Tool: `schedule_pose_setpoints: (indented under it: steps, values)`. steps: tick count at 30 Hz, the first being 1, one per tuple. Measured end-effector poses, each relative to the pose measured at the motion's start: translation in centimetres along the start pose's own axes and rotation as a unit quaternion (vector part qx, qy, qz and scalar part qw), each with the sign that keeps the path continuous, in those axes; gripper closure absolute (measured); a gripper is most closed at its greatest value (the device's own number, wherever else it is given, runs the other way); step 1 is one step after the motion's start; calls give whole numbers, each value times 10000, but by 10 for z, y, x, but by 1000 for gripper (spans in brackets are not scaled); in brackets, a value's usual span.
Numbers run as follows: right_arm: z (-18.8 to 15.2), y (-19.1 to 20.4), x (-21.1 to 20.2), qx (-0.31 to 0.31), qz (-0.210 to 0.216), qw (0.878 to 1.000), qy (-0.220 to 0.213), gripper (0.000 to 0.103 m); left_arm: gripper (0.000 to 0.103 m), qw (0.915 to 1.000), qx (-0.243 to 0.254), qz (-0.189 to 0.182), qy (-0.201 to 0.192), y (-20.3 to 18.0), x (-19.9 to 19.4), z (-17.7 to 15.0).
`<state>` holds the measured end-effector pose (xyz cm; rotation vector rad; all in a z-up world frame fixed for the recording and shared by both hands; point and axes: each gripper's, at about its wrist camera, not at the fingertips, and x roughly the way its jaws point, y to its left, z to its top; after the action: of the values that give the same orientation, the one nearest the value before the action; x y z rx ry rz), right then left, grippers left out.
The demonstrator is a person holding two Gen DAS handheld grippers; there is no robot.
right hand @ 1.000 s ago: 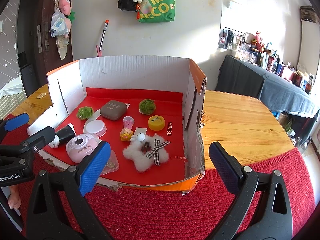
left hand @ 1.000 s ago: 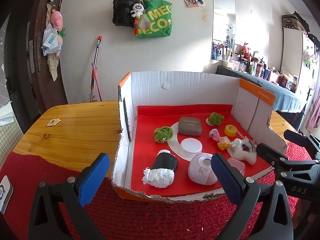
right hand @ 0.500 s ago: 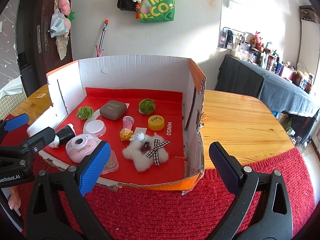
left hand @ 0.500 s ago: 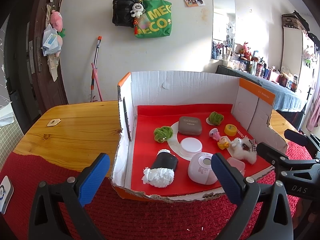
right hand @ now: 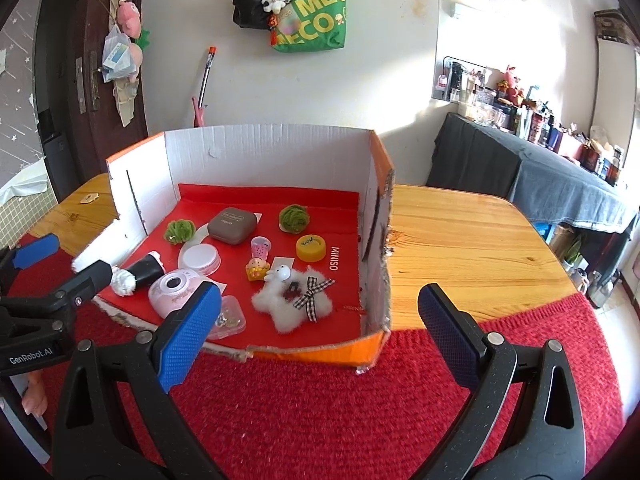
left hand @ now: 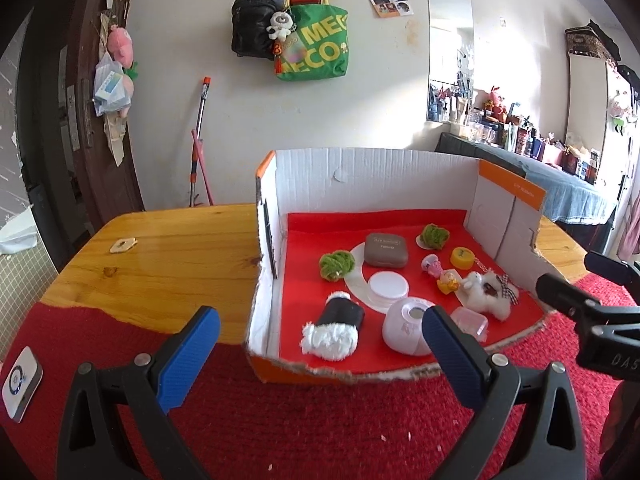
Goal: Organize objects
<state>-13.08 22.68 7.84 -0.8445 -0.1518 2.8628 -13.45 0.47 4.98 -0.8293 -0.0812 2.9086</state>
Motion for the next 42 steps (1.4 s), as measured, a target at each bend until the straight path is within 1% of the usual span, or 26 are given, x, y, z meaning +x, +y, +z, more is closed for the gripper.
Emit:
schedule_pose_setpoints:
  steps: [4, 7, 11, 14, 16, 19, 22, 24, 27, 33, 42]
  values:
    - [-3, 0, -14, 21, -8, 9999, 106, 2, 0, 9999, -74, -58, 133, 3, -11, -5]
    - [-12, 1, -19, 42, 63, 9994, 334, 2, 0, 9996, -44, -58, 270, 2, -19, -11]
    - [-31, 4, -17, 82, 129, 9966, 805, 2, 0, 9984, 4, -6, 574, -1, -24, -26]
    - [-43, 4, -7, 193, 84, 9927, 1187, 2, 0, 9960, -58, 20, 888, -3, -19, -37]
    - [-48, 2, -1, 243, 50, 9904, 1357, 2, 0, 9946, -94, 92, 1034, -4, -13, -43]
    - [-55, 1, 8, 256, -112, 9871, 1575, 2, 0, 9922, -68, 237, 1223, -7, -3, -49]
    - [-60, -2, 15, 323, -39, 9829, 1815, 2, 0, 9889, -181, 174, 1464, -7, 6, -55]
    - [-61, 0, 15, 235, -109, 9828, 1831, 2, 0, 9859, -279, 147, 1643, -6, 12, -59]
    - [-61, 1, 15, 231, -161, 9823, 1849, 0, 0, 9856, -245, 220, 1661, -8, 13, -60]
    - [-60, 2, 15, 250, -192, 9816, 1884, 0, 0, 9852, -194, 304, 1673, -10, 14, -59]
    - [-60, 2, 15, 246, -192, 9815, 1887, 0, 0, 9853, -190, 316, 1668, -10, 14, -59]
